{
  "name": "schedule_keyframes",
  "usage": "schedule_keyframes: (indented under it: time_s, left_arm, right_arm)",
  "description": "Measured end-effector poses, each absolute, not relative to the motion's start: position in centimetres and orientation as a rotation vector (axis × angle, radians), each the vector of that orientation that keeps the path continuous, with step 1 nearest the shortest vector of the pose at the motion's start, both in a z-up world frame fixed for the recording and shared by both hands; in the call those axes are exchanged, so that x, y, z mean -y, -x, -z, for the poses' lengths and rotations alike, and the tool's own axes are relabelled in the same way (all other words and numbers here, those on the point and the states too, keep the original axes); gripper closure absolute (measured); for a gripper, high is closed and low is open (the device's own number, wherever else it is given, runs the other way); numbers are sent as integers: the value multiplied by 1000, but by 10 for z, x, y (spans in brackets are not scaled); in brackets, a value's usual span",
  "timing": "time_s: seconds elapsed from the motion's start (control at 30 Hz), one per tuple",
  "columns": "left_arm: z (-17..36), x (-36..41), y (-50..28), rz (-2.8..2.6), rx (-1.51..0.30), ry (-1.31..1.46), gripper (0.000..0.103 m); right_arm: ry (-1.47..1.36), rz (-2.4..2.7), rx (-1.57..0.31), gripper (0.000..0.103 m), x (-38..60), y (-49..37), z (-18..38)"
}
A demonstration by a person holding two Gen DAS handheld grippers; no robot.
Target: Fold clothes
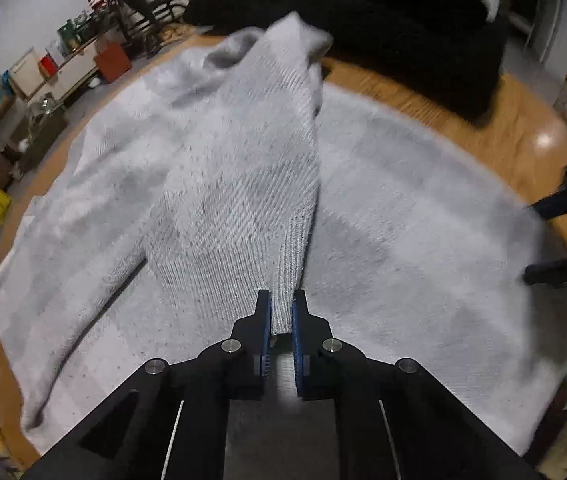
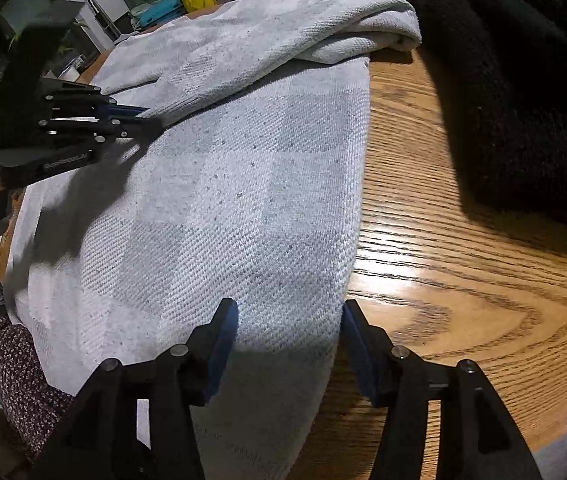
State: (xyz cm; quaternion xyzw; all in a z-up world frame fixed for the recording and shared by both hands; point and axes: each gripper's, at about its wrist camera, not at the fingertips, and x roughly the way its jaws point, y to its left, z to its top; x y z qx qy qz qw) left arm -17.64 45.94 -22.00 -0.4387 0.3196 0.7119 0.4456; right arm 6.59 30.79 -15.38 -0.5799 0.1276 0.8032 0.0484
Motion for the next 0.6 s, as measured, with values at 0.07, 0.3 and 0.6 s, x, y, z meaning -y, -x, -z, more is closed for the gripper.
schedule_keyframes:
  time_s: [0.07,0.3,0.6]
  left_arm:
    - [199,-450,186,-1741,-619,1105,94]
    - [114,-377,308,-2036,-181,1065,95]
    - [143,-353,409,-2089,150,1229,95]
  right_arm:
    - [1766,-2447,-406,45,-308,-65,153]
    - [1747,-2452,-526,51,-327,-53,138]
    - [1529,-2512,-310,51,-361,44,107]
